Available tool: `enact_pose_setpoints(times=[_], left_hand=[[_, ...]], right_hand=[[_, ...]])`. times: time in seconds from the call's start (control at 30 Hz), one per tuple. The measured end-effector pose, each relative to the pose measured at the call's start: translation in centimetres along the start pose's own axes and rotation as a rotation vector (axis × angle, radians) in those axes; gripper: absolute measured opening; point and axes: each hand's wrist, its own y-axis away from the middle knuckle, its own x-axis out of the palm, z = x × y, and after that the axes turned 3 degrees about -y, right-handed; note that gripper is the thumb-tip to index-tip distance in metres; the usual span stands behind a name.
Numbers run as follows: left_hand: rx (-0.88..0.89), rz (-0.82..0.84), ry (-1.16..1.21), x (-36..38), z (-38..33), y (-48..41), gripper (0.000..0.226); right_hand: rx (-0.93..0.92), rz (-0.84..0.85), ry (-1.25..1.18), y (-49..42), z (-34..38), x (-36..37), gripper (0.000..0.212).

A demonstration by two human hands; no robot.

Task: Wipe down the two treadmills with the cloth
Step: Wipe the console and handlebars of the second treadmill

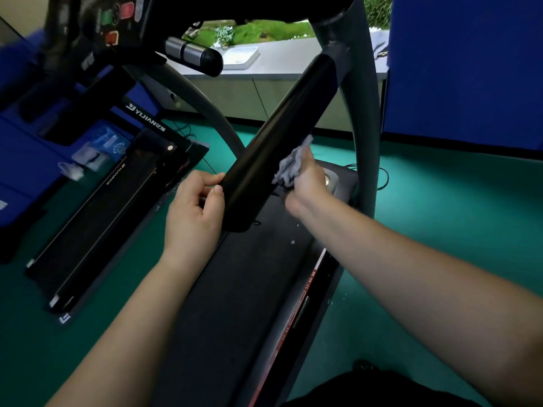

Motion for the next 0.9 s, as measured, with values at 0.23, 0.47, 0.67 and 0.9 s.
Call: enact_pose_setpoints(times=[0.23, 0.47, 0.67, 0.9], left_hand=[[0.036, 0.023, -0.025, -0.2, 0.8, -0.3, 0.015], [0.047, 0.025, -0.014, -0.3, 0.6, -0.1, 0.021], [0.072, 0.059, -0.031, -0.5, 1.0, -0.4, 0.017], [0.032, 0.176, 0.103, -2.5, 2.1, -0.1, 0.032]], right_hand=[[0.012, 0.135, 0.111, 5.4, -5.0, -0.9, 0.044], [0.103, 0.135, -0.138, 10.3, -8.9, 0.6, 0.029], [0.190, 0.160, -0.180, 12.9, -9.0, 0.0, 0.023], [0.051, 0.166, -0.047, 14.5, -8.0, -2.4, 0.027]])
